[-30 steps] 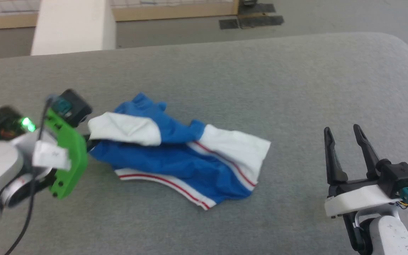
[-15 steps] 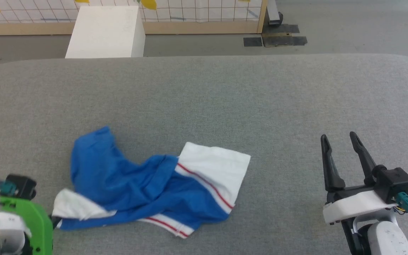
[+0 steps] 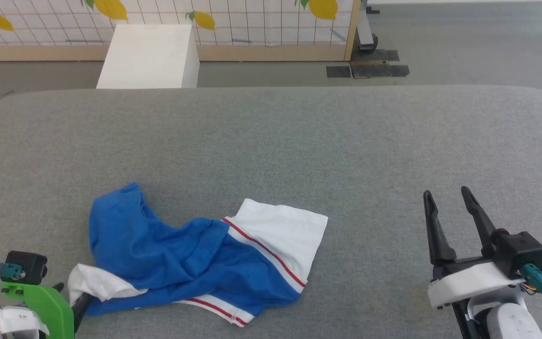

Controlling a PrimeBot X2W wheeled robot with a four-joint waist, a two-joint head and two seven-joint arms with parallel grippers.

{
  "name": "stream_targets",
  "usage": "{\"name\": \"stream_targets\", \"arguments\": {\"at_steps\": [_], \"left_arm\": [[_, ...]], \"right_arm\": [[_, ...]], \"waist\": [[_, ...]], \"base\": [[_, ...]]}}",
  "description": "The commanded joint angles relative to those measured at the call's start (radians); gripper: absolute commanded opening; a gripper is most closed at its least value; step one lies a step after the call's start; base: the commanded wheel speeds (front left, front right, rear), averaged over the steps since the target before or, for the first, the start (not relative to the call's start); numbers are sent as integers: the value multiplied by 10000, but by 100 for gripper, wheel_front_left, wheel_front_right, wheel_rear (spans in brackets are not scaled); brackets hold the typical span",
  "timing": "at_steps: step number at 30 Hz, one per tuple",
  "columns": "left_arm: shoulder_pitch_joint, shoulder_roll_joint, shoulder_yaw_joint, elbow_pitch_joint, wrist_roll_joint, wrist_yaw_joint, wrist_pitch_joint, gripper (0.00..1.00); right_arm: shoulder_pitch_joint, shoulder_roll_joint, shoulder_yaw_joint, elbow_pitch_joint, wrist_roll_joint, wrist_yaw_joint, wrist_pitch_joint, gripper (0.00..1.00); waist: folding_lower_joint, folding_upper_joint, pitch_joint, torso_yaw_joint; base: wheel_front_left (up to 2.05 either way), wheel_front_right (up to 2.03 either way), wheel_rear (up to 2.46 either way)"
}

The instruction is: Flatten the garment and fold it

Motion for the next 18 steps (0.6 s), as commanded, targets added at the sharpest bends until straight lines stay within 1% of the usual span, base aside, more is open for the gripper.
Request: {"name": "stream_targets", "arguments": {"at_steps": [1,3,6,9,11,14,18], "left_arm": [[59,192,-5,-254,344,189,-199,100],[-49,517,40,-827,613,424,-358,100],[-328,1111,91,-1855,1059,827,-314,100],[-795,1585,111,-2946,1629,1236,44,100],[-1105,1750,114,-3574,1944,1368,336,100],[-1550,1773,106,-4263,2296,1389,813,100],[-2191,1554,-3,-4589,2855,1151,1623,100]], "right_arm": [[162,3,-57,-19,-34,-15,-49,100],[254,3,-122,-47,-22,-15,-49,100],[327,3,-151,-64,23,-15,-49,100],[326,3,-104,-61,57,-15,-49,100],[295,3,-59,-53,70,-15,-49,100],[267,3,-30,-43,80,-15,-49,100],[290,3,-30,-19,75,-15,-49,100]], "waist": [[0,0,-92,76],[0,0,-149,148],[0,0,-207,216],[0,0,-248,226],[0,0,-274,197],[0,0,-317,120],[0,0,-372,11]], "base": [[0,0,0],[0,0,0],[0,0,0],[0,0,0],[0,0,0],[0,0,0],[0,0,0]]}}
